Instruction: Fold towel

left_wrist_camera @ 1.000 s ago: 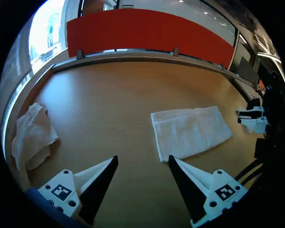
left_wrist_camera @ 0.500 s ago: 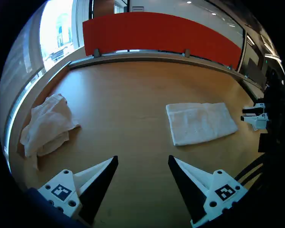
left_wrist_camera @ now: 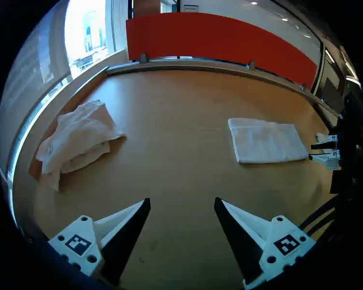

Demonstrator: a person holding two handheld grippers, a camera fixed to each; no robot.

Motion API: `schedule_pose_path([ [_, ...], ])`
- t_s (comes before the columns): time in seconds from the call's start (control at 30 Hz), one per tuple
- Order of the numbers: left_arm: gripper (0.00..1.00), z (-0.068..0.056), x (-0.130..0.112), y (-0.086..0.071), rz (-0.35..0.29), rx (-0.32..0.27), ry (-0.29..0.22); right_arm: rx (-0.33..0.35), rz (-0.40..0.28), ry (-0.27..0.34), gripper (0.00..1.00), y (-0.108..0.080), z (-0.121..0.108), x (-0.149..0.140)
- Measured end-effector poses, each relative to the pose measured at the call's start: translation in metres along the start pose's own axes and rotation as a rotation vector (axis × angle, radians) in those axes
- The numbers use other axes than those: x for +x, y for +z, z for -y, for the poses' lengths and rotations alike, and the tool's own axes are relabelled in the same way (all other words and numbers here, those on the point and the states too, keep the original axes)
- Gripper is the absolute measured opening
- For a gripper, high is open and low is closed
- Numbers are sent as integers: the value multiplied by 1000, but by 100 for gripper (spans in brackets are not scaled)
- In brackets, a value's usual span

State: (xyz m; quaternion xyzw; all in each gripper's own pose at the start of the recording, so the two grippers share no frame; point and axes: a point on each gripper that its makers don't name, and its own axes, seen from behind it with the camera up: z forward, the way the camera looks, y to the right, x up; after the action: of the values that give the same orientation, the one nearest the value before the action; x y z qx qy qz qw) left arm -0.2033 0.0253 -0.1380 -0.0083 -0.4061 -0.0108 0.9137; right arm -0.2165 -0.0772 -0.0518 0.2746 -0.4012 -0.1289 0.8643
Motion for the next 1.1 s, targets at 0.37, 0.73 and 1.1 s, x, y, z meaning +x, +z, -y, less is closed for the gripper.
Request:
schedule_pose_path([
  [0.37, 98, 17, -14, -14, 7, 27, -24, 7, 10, -29, 76, 8, -8, -5],
  [0.73, 98, 24, -15, -18, 5, 34, -31, 13, 37, -56, 49, 15, -14, -12],
  [1.1, 98, 26, -15, -17, 7, 28, -26, 27, 53, -61, 40, 16, -13, -15],
])
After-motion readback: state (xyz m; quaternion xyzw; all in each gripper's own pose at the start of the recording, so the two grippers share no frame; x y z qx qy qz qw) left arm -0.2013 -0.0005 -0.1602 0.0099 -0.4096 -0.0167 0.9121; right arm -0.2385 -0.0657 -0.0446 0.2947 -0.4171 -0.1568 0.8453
